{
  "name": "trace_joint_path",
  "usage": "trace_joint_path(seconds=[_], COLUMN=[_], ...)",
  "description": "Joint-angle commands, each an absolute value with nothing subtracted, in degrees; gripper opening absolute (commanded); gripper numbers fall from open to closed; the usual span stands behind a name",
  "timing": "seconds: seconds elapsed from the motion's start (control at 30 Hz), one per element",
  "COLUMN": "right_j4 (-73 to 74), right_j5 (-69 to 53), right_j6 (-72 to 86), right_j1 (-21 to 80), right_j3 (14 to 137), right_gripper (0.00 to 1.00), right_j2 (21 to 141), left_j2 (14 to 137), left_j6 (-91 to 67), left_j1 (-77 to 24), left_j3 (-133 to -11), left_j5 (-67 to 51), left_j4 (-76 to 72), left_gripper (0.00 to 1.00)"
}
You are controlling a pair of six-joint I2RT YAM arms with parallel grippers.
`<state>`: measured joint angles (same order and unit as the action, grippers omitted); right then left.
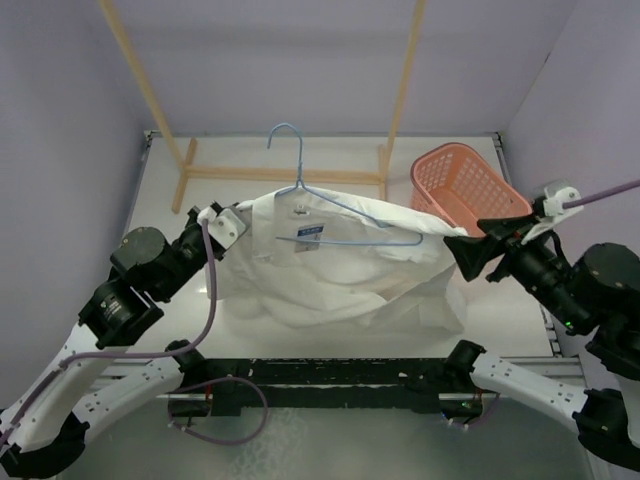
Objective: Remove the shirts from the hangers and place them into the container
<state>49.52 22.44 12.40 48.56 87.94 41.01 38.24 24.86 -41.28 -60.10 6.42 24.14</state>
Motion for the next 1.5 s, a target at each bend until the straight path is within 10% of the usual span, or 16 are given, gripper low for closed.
trace_joint_path(seconds=[0.0,0.27,0.67,0.9,1.47], right_j4=[54.5,61.3,48.6,54.8,45.9], right_j5=[11.9,29.5,10.6,19.7,-8.5], right_j6=[16.3,20.5,15.2,13.3,11.2], right_j1=[48.4,48.4,48.4,48.4,48.5], right_j3=[92.7,89.0,85.8,90.8,86.9], right_gripper=[0.70,0.68,0.56,0.49,0.51], right_j2=[42.2,45.6,43.8,43.0,46.4], left_j2=[41.4,36.8,35.4,35.8,34.4], left_j6=[26.6,25.8,26.6,27.5,26.6], left_j1=[-41.0,-41.0,-41.0,-41.0,-41.0], left_j3=[-61.4,-58.8,-60.4,-56.3,-49.0], left_j5=[9.5,-1.1,-1.2,-3.2,-9.5], left_j4=[13.2,11.4,16.7,13.4,6.0], left_gripper=[0.00,0.00,0.00,0.00,0.00])
